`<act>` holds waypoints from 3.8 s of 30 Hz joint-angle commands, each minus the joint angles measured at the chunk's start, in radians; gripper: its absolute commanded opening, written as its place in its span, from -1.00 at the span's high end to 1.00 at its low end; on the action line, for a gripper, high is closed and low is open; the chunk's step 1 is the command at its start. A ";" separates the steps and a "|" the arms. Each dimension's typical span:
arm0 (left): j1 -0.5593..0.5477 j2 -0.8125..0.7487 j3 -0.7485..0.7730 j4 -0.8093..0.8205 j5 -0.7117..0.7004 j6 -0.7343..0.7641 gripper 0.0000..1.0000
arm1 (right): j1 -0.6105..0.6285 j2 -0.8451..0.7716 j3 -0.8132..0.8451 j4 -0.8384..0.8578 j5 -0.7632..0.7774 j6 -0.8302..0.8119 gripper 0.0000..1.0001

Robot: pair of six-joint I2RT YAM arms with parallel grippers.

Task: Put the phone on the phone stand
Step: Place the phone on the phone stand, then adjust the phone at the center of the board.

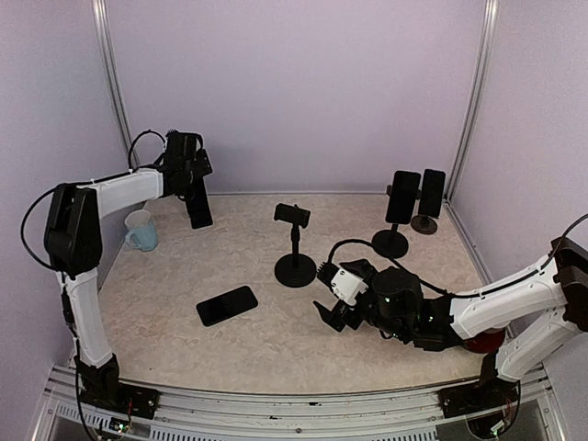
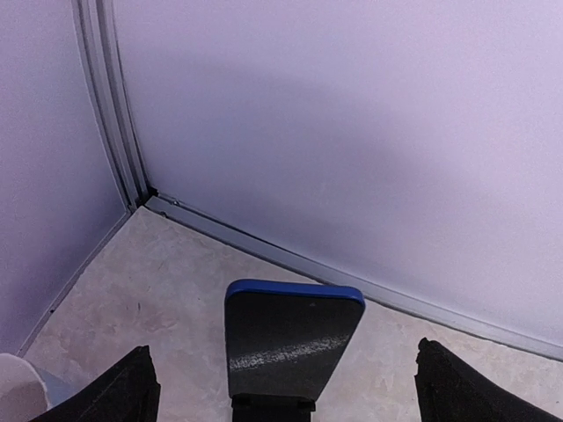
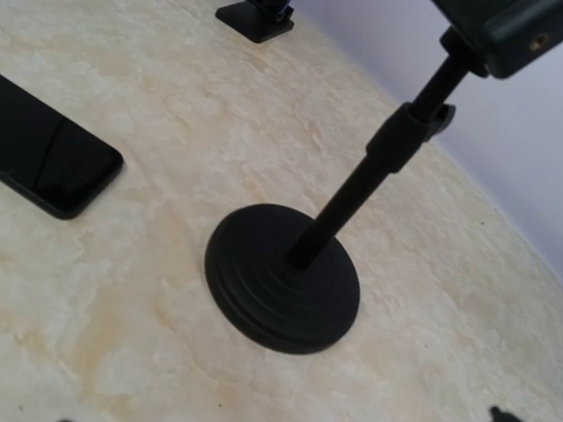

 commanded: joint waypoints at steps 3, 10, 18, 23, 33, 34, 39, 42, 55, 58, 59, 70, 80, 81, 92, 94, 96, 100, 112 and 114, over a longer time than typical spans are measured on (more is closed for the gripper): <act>-0.082 -0.306 -0.240 0.153 0.083 0.023 -0.98 | -0.011 0.011 0.031 -0.003 -0.030 0.017 -1.00; -0.152 -0.501 -0.559 0.218 0.176 0.009 -0.98 | -0.015 0.002 0.024 -0.012 -0.058 0.037 -1.00; -0.215 -0.682 -0.841 0.230 0.296 -0.022 -0.98 | -0.015 0.019 0.061 -0.063 -0.088 0.027 -1.00; -0.275 -0.757 -0.977 0.227 0.395 -0.004 -0.98 | -0.015 0.037 0.082 -0.079 -0.099 0.007 -1.00; -0.399 -0.746 -1.070 0.156 0.419 -0.023 -0.98 | -0.015 0.069 0.095 -0.092 -0.127 0.016 -1.00; -0.409 -0.738 -1.063 0.141 0.412 -0.016 -0.98 | -0.015 0.067 0.095 -0.094 -0.128 0.018 -1.00; -0.431 -0.672 -1.044 0.105 0.416 0.014 -0.98 | -0.015 0.049 0.078 -0.086 -0.128 0.016 -1.00; -0.431 -0.630 -1.037 0.087 0.443 -0.004 -0.98 | -0.015 0.032 0.056 -0.072 -0.121 0.018 -1.00; -0.553 -0.732 -1.098 0.023 0.498 -0.153 -0.98 | -0.016 0.077 0.079 -0.080 -0.140 0.022 -1.00; -0.596 -0.760 -1.117 0.013 0.531 -0.177 -0.98 | -0.015 0.086 0.080 -0.069 -0.145 0.021 -1.00; -0.606 -0.765 -1.124 0.007 0.542 -0.193 -0.98 | -0.016 0.089 0.086 -0.077 -0.149 0.024 -1.00; -0.654 -0.698 -1.170 0.029 0.574 -0.278 -0.98 | -0.015 0.080 0.086 -0.076 -0.124 0.027 -1.00; -0.649 -0.533 -1.158 -0.023 0.337 -0.345 -0.98 | -0.015 0.069 0.068 -0.063 -0.118 0.023 -1.00; -0.638 -0.521 -1.156 -0.036 0.306 -0.358 -0.98 | -0.015 0.070 0.074 -0.072 -0.121 0.026 -1.00; -0.474 -0.454 -1.081 0.035 0.223 -0.334 -0.98 | -0.016 0.055 0.057 -0.058 -0.113 0.026 -1.00; -0.471 -0.426 -1.026 0.046 0.233 -0.305 -0.98 | -0.015 0.052 0.061 -0.064 -0.118 0.025 -1.00; -0.471 -0.383 -0.971 0.045 0.246 -0.279 -0.97 | -0.015 0.045 0.066 -0.083 -0.119 0.029 -1.00; -0.471 -0.290 -0.887 0.052 0.278 -0.250 -0.98 | -0.015 0.027 0.039 -0.056 -0.102 0.024 -1.00; -0.363 -0.154 -0.718 0.062 0.334 -0.194 -0.98 | -0.015 0.053 0.044 -0.053 -0.108 0.027 -1.00; -0.362 -0.130 -0.669 0.046 0.339 -0.184 -0.98 | -0.015 0.054 0.042 -0.045 -0.112 0.025 -1.00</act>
